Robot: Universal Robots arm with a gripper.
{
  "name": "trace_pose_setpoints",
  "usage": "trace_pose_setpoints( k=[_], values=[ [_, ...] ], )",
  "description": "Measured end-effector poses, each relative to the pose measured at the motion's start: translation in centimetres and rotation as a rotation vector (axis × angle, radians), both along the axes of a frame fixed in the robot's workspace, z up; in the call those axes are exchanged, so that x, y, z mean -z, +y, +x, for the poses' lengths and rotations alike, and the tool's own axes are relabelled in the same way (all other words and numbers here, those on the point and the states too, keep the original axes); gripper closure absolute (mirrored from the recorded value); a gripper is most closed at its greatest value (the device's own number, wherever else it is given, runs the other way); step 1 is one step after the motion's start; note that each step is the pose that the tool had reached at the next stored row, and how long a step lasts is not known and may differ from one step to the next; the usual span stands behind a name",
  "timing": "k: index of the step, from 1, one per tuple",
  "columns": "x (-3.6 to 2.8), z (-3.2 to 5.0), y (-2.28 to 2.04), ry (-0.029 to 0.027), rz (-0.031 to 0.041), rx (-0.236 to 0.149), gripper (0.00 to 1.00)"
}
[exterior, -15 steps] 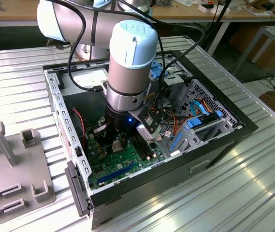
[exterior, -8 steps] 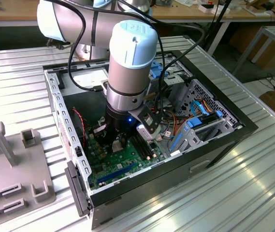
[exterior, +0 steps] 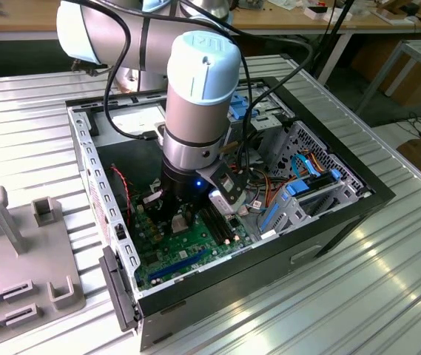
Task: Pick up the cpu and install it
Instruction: 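Place the cpu into insertion slot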
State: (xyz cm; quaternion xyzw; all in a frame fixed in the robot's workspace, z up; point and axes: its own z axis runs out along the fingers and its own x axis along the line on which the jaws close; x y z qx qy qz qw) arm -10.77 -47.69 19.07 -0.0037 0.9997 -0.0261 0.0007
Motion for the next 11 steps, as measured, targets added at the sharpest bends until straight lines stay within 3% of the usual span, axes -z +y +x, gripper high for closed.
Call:
trace_pose_setpoints(
  k=[2, 4, 11],
  values=[
    [-0.07, 0.00, -0.02, 0.0014, 0.0002, 0.000, 0.53],
    [-0.01, -0.05, -0.13, 0.0006, 0.0057, 0.001, 0.53],
    [0.01, -0.04, -0.08, 0.0005, 0.0066, 0.003, 0.53]
  ],
)
